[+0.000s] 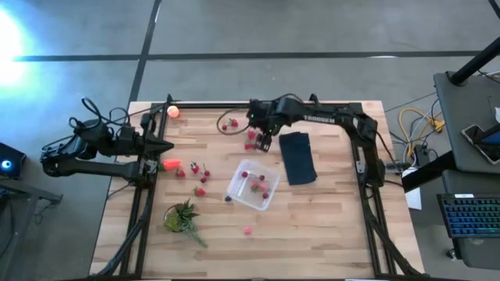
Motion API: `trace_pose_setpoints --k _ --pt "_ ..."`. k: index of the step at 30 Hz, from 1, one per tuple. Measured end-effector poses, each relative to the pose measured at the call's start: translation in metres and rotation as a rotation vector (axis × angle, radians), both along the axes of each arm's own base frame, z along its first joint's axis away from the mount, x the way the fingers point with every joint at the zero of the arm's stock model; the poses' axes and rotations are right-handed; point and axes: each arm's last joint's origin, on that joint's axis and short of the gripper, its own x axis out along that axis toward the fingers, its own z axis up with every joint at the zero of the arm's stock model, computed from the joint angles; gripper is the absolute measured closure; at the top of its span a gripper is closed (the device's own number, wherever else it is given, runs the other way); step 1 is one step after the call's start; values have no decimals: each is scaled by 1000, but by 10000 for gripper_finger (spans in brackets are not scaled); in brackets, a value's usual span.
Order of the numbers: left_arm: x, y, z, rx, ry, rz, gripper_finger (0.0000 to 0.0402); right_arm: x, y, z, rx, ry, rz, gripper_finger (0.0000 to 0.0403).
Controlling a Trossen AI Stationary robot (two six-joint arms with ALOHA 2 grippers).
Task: Pick and placing Produce into tupperware
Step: Put the red cherry into the transparent bin
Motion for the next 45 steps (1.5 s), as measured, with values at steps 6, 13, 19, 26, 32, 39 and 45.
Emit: trace_pose_setpoints --k 6,13,19,26,32,39,45 --pt "0 0 0 0 0 0 401 -13 -38 -7 -18 -28 -81 186" --pt "0 0 0 0 0 -1 401 -5 -57 -38 75 -39 -127 186" --pt "0 0 0 0 0 0 401 4 -58 -53 106 22 -120 186" --pt "0 0 0 0 0 -1 401 17 -62 -60 123 40 -116 186" --pt "0 0 0 0 0 0 401 29 -62 -73 164 117 -123 188" --pt "0 0 0 0 0 0 401 37 -47 -78 191 160 -92 188" --pt "0 0 0 0 0 -1 401 41 -39 -73 186 149 -82 188"
